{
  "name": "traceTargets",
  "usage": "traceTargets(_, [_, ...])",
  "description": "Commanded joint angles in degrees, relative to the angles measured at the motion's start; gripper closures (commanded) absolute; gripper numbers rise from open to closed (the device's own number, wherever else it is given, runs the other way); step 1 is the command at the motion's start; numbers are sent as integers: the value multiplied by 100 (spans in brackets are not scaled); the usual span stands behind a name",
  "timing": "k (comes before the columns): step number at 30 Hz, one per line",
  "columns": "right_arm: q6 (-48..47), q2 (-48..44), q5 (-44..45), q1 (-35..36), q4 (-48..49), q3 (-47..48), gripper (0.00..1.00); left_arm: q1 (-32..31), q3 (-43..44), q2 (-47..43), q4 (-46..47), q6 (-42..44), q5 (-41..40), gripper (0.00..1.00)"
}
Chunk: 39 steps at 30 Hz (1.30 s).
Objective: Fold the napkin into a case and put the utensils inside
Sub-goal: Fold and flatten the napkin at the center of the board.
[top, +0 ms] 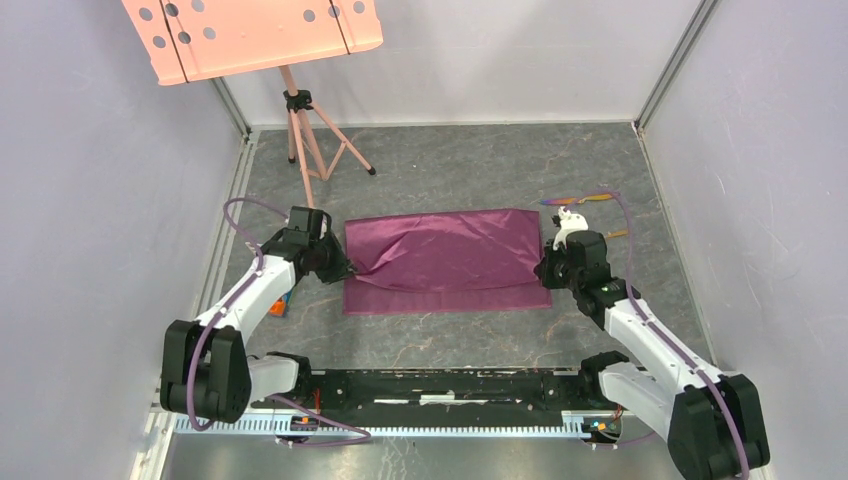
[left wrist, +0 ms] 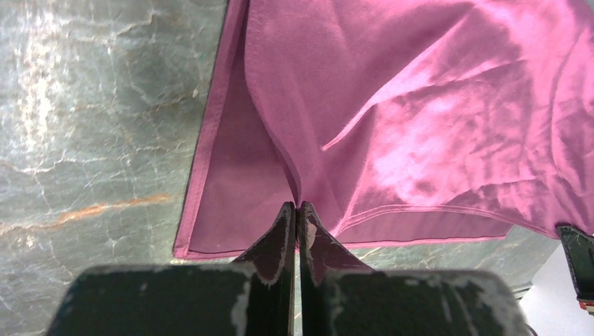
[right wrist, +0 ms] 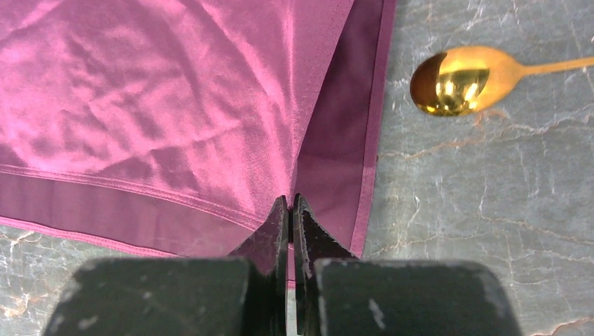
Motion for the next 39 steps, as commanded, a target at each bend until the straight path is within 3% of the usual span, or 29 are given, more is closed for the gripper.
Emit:
traceTargets(1, [129, -187, -77, -18, -194, -249, 100, 18, -215, -205, -327, 86, -118, 98])
traceTargets(20, [298, -596, 49, -14, -654, -529, 100, 20, -612, -653, -557, 28, -330, 98])
traceTargets(39, [462, -674, 13, -13, -519, -905, 100, 16, -844, -445, -419, -112, -366, 98])
